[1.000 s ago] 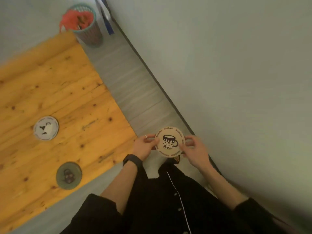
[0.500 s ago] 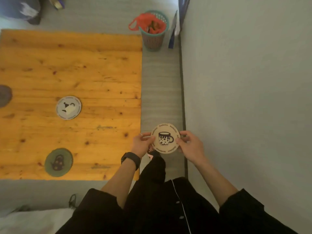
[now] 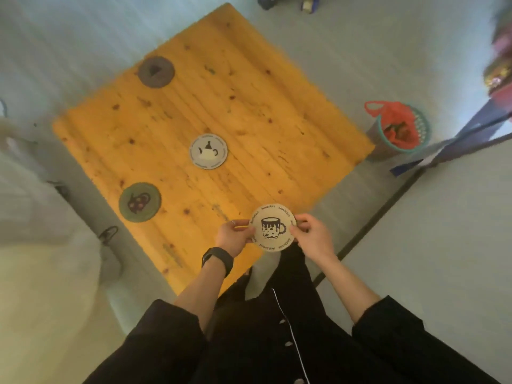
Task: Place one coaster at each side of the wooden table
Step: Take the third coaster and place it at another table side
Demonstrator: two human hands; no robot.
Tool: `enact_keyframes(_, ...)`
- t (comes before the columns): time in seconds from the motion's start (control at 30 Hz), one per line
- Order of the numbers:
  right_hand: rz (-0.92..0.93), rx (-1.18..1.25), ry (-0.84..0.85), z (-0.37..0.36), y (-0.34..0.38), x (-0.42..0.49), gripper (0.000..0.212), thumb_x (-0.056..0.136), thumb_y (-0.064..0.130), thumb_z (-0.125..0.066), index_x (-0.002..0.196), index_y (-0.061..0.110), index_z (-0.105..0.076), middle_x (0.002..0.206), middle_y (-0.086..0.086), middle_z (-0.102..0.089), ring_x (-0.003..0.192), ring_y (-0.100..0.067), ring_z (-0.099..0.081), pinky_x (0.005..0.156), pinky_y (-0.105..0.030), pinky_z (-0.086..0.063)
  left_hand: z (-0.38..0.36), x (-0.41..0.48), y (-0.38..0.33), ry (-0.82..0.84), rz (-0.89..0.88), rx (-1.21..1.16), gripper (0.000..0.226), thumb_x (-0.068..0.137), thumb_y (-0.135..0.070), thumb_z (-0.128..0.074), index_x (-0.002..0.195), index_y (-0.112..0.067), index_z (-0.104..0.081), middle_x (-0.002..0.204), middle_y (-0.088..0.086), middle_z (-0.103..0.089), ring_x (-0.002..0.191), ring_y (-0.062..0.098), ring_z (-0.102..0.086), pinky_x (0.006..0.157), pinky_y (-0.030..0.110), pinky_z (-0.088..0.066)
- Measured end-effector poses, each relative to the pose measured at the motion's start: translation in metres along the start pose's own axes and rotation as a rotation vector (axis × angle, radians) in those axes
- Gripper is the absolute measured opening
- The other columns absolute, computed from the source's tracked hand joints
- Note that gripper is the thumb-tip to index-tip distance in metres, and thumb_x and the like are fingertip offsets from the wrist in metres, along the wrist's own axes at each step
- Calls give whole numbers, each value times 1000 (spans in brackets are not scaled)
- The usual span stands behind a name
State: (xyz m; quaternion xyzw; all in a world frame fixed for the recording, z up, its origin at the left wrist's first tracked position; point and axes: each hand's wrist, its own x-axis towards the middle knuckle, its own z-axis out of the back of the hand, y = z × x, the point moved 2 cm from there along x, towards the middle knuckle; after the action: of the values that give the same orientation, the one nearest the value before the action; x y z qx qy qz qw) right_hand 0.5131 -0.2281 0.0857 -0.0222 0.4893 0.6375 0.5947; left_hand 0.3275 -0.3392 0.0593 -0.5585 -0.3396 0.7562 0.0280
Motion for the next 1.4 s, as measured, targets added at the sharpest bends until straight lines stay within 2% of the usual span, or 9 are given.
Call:
enact_keyframes(0.07,53,-52,89,10,10,32,16,94,32,-68,101,44,-58,96,15,-69,91,-11,-71,86,-43,-61,-8,8,-6,-75,30,-69,30,87,-25,-73,113,-11,-66,96,6,-76,74,17,-71,60,27,-54)
enact_keyframes(0.2,126,-226,248,29,26,86,20,95,29,-66,114,29,-63,96,16,-66,94,-14,-70,84,-39,-60,-35,19,-12,-250,94,-176,28,85,-27,-74,109,-14,-68,92,2,-77,83,19,-74,74,35,-58)
enact_keyframes(0.33,189,-356,367,40,32,128,28,97,24,-64,125,20,-62,108,7,-66,90,-9,-61,66,-15,-46,-71,23,-11,-409,184,-206,22,84,-32,-74,102,-22,-68,97,1,-76,90,19,-71,84,37,-58)
enact_keyframes(0.53,218,-482,427,36,19,163,33,94,28,-69,125,21,-62,108,3,-72,89,-11,-64,80,-27,-53,-105,38,-7,-595,306,-297,24,88,-29,-71,108,-17,-69,102,3,-70,92,21,-65,80,29,-50)
enact_keyframes(0.67,196,-477,440,31,7,172,27,93,28,-70,119,22,-63,103,4,-72,91,-12,-66,81,-27,-52,-111,48,-3,-620,325,-259,22,88,-30,-69,108,-20,-69,102,1,-71,88,19,-64,75,28,-50)
enact_keyframes(0.87,201,-442,399,34,5,168,21,97,26,-65,117,21,-63,102,7,-69,86,-9,-61,61,-12,-36,-119,48,2,-626,347,-256,13,88,-34,-67,99,-28,-68,101,-1,-73,88,19,-67,79,33,-56)
enact_keyframes(1.03,217,-433,374,30,10,173,20,97,30,-65,116,24,-64,96,11,-65,86,-10,-62,61,-13,-37,-115,54,1,-629,338,-213,15,87,-38,-67,100,-30,-67,100,-5,-73,93,19,-68,90,40,-55)
enact_keyframes(1.23,227,-447,325,25,13,178,22,96,31,-66,117,24,-65,98,8,-69,84,-10,-62,62,-17,-38,-112,60,-4,-640,343,-202,19,86,-38,-66,72,-34,-54,75,-18,-60,89,19,-67,99,48,-47)
enact_keyframes(1.4,266,-492,323,22,14,179,20,96,30,-67,115,24,-63,98,4,-74,83,-13,-66,69,-23,-46,-111,61,-8,-637,334,-204,11,87,-33,-66,82,-32,-56,73,-17,-58,90,22,-68,100,50,-46)
